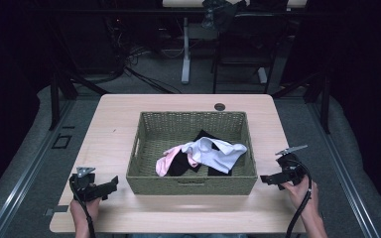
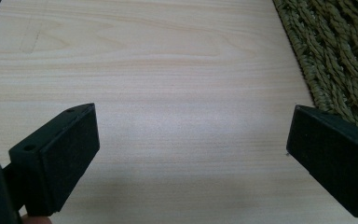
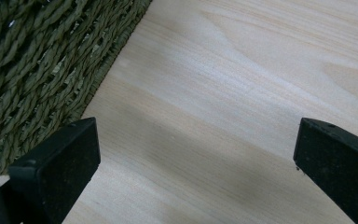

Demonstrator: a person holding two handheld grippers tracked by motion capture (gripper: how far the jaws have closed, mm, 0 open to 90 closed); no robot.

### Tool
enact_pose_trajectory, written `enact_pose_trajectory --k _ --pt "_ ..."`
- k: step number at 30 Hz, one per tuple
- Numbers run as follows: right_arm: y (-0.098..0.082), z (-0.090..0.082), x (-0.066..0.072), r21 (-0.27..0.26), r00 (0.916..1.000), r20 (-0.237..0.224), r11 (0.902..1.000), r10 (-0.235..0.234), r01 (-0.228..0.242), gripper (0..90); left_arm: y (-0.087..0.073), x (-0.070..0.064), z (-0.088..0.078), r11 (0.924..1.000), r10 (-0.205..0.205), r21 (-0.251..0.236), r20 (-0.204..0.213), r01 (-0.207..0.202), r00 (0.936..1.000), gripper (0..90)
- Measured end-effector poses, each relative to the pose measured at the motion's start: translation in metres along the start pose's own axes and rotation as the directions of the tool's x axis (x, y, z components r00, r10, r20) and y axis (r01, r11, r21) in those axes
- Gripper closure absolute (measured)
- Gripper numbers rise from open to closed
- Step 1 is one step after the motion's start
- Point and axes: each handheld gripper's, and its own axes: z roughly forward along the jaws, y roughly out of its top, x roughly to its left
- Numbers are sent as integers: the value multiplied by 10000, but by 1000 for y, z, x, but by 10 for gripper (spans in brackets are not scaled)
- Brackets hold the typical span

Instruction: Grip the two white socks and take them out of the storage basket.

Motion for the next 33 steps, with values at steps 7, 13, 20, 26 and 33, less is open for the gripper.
enact_pose_trajectory --k 7,13,20,26,33 --pt "0 0 1 15 10000 59 10000 -7 7 0 0 0 -1 9999 29 112 93 -30 10000 22" --pt "0 -2 1 75 10000 25 10000 -57 57 0 0 -1 0 10000 -26 -32 90 26 10000 23" --pt "2 -4 1 154 10000 28 9999 29 -30 1 0 -1 0 10000 -62 -46 169 63 9998 23" --pt "4 -9 1 55 10000 31 10000 53 -53 0 0 -3 0 10000 -24 -4 180 24 9998 22" --pt "14 -25 2 -242 9999 -117 9997 81 -84 0 -2 -2 0 10000 -68 -9 134 68 9999 22"
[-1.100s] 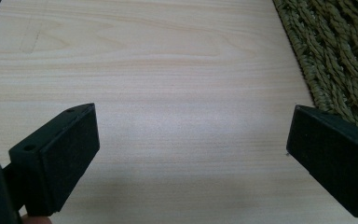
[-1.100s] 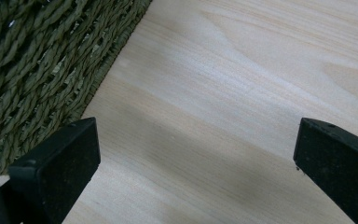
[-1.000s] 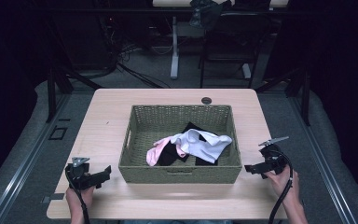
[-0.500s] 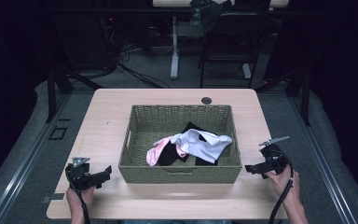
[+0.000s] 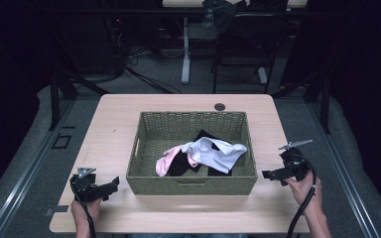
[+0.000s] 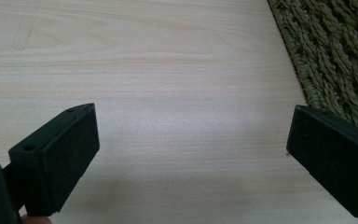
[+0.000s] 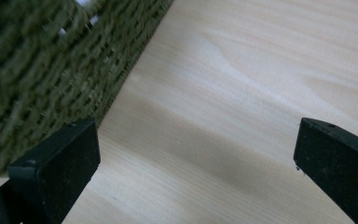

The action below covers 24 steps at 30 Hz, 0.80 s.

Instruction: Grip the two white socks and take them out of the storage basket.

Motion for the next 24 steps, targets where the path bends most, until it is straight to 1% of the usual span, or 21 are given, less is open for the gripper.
enact_pose_trajectory --k 1,2,3,4,6,8,9,11,13,15,16,17,19,21,24 --pt "2 -3 1 -120 9998 -183 9999 37 -39 0 0 -1 0 10000 72 39 -13 -72 10000 22" --pt "4 -6 2 -39 9998 -178 10000 -10 10 0 -1 -1 0 9998 112 134 4 -112 9999 22" --pt "6 -8 3 43 9999 -54 9999 -129 130 0 -1 -1 1 9998 148 109 -7 -148 9999 22" --pt "7 -10 4 -29 9998 -13 9998 -191 191 0 0 -2 1 9998 147 109 11 -147 9999 22" --pt "10 -13 4 -28 9998 -115 9999 -145 145 0 0 -3 1 9999 134 66 -2 -134 9999 21" --pt "12 -14 3 -42 9997 -93 9998 -205 205 0 0 -3 1 9999 131 51 -17 -131 9999 21" --pt "15 -16 2 -86 9998 -52 9998 -169 168 0 -1 -2 1 9999 116 55 -43 -115 9999 21" --pt "18 -19 1 -148 9996 -114 9996 -245 244 0 -1 -1 1 9999 139 82 -87 -139 9999 21" --pt "22 -22 2 -187 9996 -28 9994 -279 279 1 -1 -2 1 9999 133 99 -75 -132 9999 21" --pt "26 -26 2 -213 9993 -88 9992 -354 352 1 -1 -2 2 9999 136 84 -31 -136 9999 21" --pt "28 -27 3 -310 9995 -118 9991 -282 279 1 -1 -3 2 9999 144 92 -28 -144 9999 21" --pt "31 -29 3 -342 9994 -165 9990 -294 288 1 0 -3 2 9997 165 197 -39 -164 9999 20" --pt "33 -31 3 -368 9991 -251 9988 -348 338 1 0 -3 2 9997 171 198 -42 -170 9998 20" --pt "39 -38 5 -425 9991 -147 9983 -406 399 0 1 -4 3 9998 157 83 -33 -156 9999 20" --pt "45 -47 6 -566 9989 -126 9974 -449 442 0 1 -4 5 9998 167 105 0 -167 9999 20"
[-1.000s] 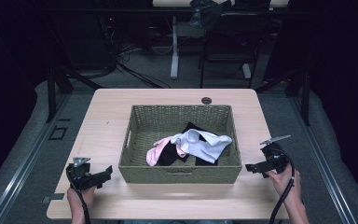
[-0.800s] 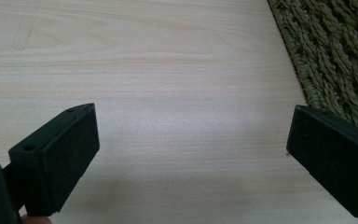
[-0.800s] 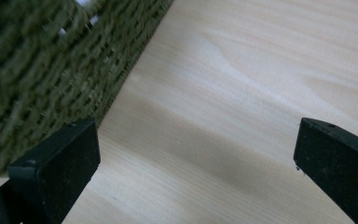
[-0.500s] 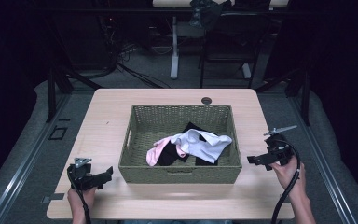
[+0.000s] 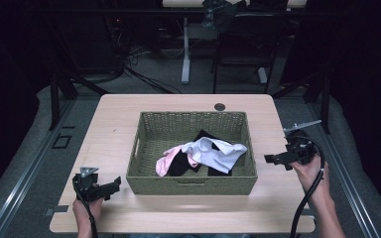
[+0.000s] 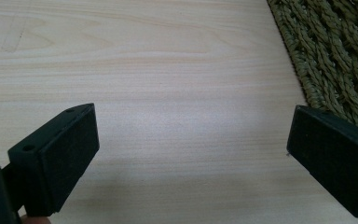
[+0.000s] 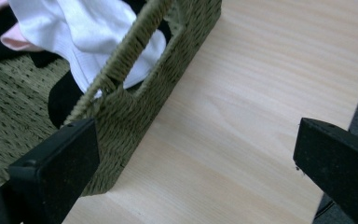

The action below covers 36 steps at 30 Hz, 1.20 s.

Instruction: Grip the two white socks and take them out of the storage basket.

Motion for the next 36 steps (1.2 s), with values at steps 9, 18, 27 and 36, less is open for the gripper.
enact_pose_trajectory --k 9,18,27,36 --pt "24 -18 14 -211 9987 -2 9984 -515 515 2 2 -3 3 10000 50 -4 58 -50 10000 20" --pt "55 -6 46 -143 9900 -378 9906 -1361 1357 1 2 -3 4 10000 93 3 81 -93 9999 19" --pt "84 22 79 257 9726 -618 9738 -2241 2260 8 2 -5 2 9999 140 -35 101 -140 9999 18" --pt "95 58 92 1057 9614 -856 9571 -2615 2698 41 2 -5 5 9999 155 5 163 -156 9997 18"
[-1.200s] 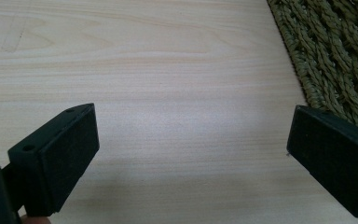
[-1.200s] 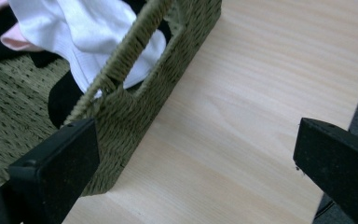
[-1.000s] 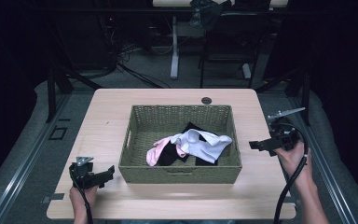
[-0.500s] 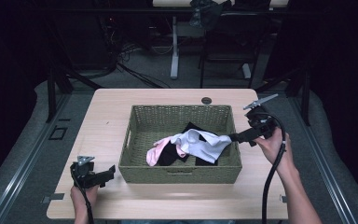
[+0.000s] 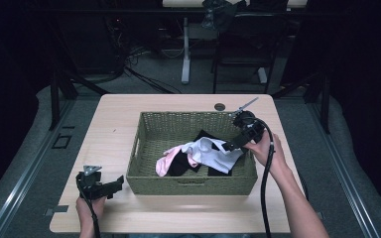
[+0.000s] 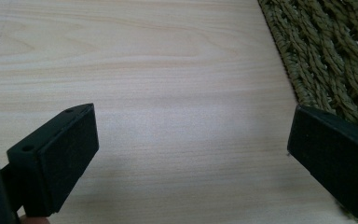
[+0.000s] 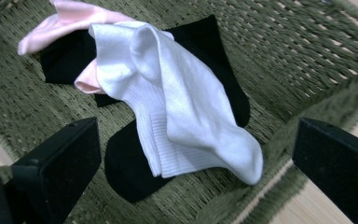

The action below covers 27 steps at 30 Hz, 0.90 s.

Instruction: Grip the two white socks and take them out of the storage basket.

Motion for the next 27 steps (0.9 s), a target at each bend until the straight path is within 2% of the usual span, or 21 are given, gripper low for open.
enact_pose_trajectory --k 3,7,11,15,18,25,26,27 --pt "2 7 3 182 9998 -143 9997 -153 156 87 0 -1 -3 10000 43 -36 16 -43 10000 17" --pt "6 24 8 760 9992 -69 9963 -395 399 125 0 -1 -3 9999 15 -101 11 -15 10000 17" --pt "9 40 9 1287 9989 204 9910 -412 382 171 0 -1 -1 9999 84 87 132 -85 9999 17" --pt "11 52 10 1673 9978 507 9853 -425 335 241 0 -2 -2 10000 88 -16 103 -88 9999 17" --pt "12 57 10 2101 9959 709 9768 -568 407 303 0 0 -1 10000 58 13 97 -58 9999 17" --pt "10 61 10 2384 9936 1023 9709 -483 226 382 0 -1 -1 10000 71 -17 133 -70 9999 17" --pt "9 62 11 2393 9928 1109 9708 -460 182 464 0 -1 -2 10000 74 -35 128 -73 9999 17" --pt "9 62 10 2523 9919 1128 9673 -579 277 500 0 -1 -2 10000 74 -35 128 -73 9999 18"
